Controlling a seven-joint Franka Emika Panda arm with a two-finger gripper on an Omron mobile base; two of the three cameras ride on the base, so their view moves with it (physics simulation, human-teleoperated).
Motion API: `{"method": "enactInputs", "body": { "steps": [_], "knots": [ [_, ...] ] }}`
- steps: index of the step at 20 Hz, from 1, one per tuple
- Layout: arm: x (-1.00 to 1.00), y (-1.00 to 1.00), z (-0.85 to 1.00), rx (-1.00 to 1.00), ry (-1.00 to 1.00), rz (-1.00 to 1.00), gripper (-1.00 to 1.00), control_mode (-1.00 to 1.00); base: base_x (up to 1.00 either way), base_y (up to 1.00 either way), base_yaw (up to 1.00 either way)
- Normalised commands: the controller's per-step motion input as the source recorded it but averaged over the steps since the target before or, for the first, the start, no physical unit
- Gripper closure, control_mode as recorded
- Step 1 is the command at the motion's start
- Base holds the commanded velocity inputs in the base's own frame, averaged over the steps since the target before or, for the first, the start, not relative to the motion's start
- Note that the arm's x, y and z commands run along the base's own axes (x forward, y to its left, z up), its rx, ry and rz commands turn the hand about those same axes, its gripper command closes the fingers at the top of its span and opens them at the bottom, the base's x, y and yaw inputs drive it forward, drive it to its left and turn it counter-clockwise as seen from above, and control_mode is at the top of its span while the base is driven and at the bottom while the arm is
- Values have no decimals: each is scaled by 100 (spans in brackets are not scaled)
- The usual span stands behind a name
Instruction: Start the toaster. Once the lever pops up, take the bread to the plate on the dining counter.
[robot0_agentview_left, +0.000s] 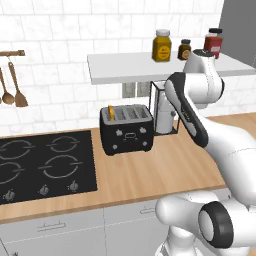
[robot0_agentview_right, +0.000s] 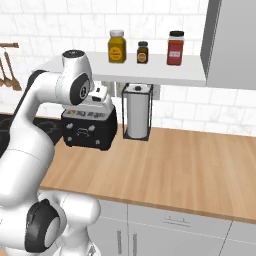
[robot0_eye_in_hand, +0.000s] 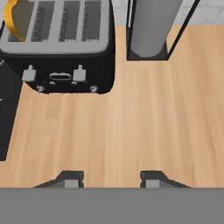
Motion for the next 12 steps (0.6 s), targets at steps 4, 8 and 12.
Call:
{"method": "enactInputs", "body": {
  "steps": [4, 8, 12],
  "knots": [
    [0, 14, -15, 0, 0, 0, -100, -100, 0, 0, 0],
    [0, 58, -34, 0, 0, 0, -100, -100, 0, 0, 0],
    [0, 61, -27, 0, -2, 0, -100, -100, 0, 0, 0]
  ]
}}
